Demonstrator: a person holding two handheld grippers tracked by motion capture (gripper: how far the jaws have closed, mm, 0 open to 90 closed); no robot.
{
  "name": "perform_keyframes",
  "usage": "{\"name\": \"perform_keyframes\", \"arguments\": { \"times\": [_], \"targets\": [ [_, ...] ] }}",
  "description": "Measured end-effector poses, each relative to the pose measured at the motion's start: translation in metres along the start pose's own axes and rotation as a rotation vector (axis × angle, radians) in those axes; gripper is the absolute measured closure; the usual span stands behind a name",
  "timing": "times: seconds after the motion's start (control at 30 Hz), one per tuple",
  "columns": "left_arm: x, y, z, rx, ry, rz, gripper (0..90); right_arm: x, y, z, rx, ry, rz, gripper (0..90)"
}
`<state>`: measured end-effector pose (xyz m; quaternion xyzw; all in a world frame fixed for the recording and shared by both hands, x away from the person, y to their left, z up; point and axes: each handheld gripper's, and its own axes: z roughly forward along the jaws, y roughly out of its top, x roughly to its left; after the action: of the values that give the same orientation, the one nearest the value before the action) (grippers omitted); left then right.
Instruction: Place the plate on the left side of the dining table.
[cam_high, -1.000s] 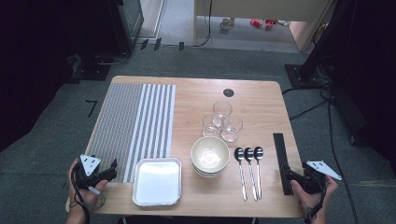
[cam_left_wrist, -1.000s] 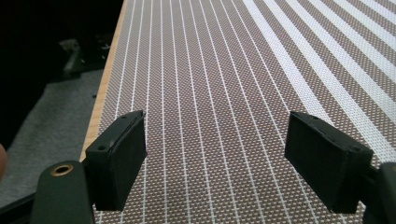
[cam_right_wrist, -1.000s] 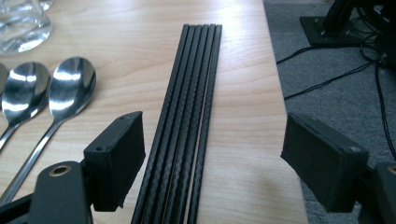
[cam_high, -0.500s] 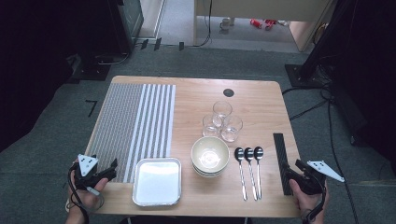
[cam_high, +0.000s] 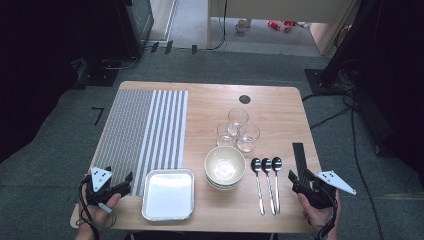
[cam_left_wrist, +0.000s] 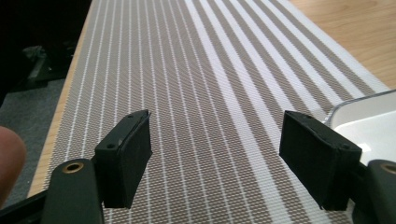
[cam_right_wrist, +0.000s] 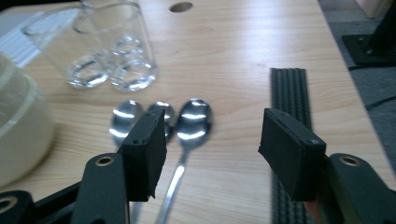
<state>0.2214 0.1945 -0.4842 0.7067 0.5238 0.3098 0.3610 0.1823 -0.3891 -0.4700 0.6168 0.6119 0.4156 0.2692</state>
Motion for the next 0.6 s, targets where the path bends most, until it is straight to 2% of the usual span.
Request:
{"name": "perform_keyframes", "arguments": {
  "times": [0.07,0.13,0.23,0.3,0.33,0.43,0.6],
  "targets": [
    [-0.003,0.001,-0.001,0.000,-0.005,0.005,25.4,0.003,0.000,-0.001,-0.008,0.012,0.001,40.4],
    [-0.006,0.002,-0.002,-0.008,0.000,-0.002,25.3,0.017,0.002,-0.004,-0.017,0.008,-0.039,40.8],
    [-0.011,0.004,-0.004,-0.009,-0.005,0.010,25.4,0.031,0.002,-0.006,-0.022,0.016,-0.048,42.7],
    [-0.014,0.004,-0.004,-0.005,-0.014,0.012,25.4,0.041,0.001,-0.006,-0.025,0.039,-0.055,42.4],
    [-0.014,0.004,-0.004,-0.005,-0.014,0.012,25.4,0.041,0.001,-0.006,-0.025,0.039,-0.055,42.4],
    [-0.018,0.004,-0.004,-0.003,-0.024,0.020,25.4,0.060,0.002,-0.006,-0.024,0.058,-0.093,41.8],
    [-0.022,0.005,-0.006,-0.001,-0.032,0.029,25.4,0.078,0.004,-0.007,-0.022,0.093,-0.106,42.1]
  ]
}}
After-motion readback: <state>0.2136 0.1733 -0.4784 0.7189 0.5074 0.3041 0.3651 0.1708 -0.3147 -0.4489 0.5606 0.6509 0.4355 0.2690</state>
